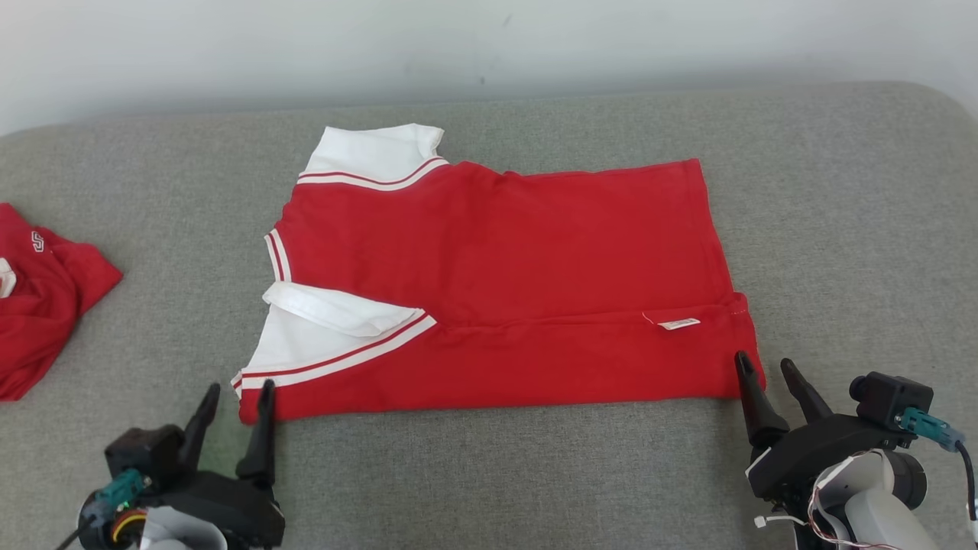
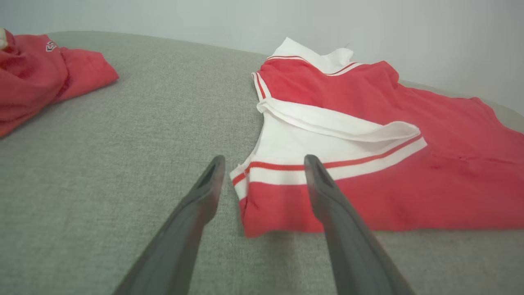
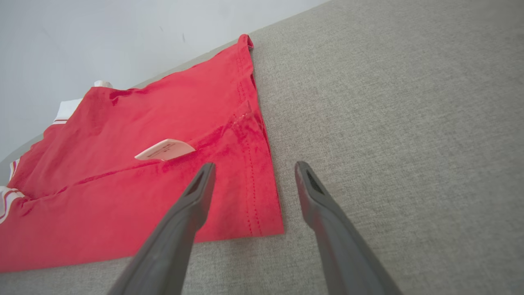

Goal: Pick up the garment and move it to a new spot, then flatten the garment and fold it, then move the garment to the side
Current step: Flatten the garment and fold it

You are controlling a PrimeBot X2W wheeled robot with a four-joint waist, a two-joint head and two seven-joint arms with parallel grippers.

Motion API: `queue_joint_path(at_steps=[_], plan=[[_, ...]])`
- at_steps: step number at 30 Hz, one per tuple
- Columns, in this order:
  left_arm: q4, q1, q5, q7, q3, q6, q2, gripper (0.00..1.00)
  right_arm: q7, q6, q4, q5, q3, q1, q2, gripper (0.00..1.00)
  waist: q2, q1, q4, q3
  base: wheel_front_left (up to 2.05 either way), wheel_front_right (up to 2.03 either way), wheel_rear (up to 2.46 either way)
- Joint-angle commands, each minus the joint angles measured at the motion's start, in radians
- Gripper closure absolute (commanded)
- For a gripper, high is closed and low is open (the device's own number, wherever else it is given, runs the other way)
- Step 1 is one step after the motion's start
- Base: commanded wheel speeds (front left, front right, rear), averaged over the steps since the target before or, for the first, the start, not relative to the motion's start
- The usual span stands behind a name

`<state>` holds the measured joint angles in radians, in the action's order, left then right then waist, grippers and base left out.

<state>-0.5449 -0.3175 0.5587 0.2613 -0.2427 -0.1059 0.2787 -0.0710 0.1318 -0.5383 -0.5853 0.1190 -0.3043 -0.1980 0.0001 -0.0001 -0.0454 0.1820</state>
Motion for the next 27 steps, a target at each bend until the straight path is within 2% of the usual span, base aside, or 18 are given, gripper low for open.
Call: queue_joint_path(at_steps=[1, 10, 11, 12, 13, 20, 27], plan=[[-0.004, 0.012, -0.006, 0.004, -0.004, 0.0, -0.002, 0.0, -0.002, -0.002, 0.0, 0.009, 0.001, 0.004, -0.001, 0.0, -0.0001, 0.0001, 0.003, 0.004, 0.0, 0.0, 0.0], [-0.09, -0.034, 0.006, -0.018, -0.025, -0.007, -0.013, 0.0, 0.021, -0.002, -0.057, 0.069, 0.013, -0.028, 0.022, 0.0, -0.0001, 0.0001, 0.005, 0.027, 0.0, 0.0, 0.0], [-0.101, -0.039, 0.013, -0.023, -0.027, -0.007, -0.017, 0.21, 0.02, -0.002, -0.063, 0.071, 0.015, -0.032, 0.027, 0.0, -0.0001, 0.0001, 0.003, 0.029, 0.0, 0.0, 0.0], [-0.11, -0.045, 0.024, -0.021, -0.024, -0.007, -0.019, 0.73, 0.018, -0.002, -0.071, 0.072, 0.017, -0.035, 0.032, 0.57, -0.0001, 0.0001, 0.002, 0.03, 0.0, 0.0, 0.0], [-0.119, -0.051, 0.031, -0.02, -0.022, -0.01, -0.021, 1.0, 0.017, -0.002, -0.077, 0.072, 0.018, -0.038, 0.038, 1.0, -0.0001, 0.0001, 0.001, 0.03, 0.0, 0.0, 0.0], [-0.151, -0.035, 0.056, -0.006, -0.033, -0.019, -0.042, 1.0, -0.018, -0.002, -0.114, 0.04, 0.011, -0.027, 0.051, 1.0, -0.0001, 0.0001, 0.008, -0.02, 0.0, 0.0, 0.0], [-0.069, 0.086, 0.077, 0.004, -0.007, -0.017, -0.07, 1.0, -0.029, -0.002, -0.058, 0.002, -0.004, 0.073, 0.025, 1.0, -0.0001, 0.0001, 0.018, -0.104, 0.0, 0.0, 0.0]])
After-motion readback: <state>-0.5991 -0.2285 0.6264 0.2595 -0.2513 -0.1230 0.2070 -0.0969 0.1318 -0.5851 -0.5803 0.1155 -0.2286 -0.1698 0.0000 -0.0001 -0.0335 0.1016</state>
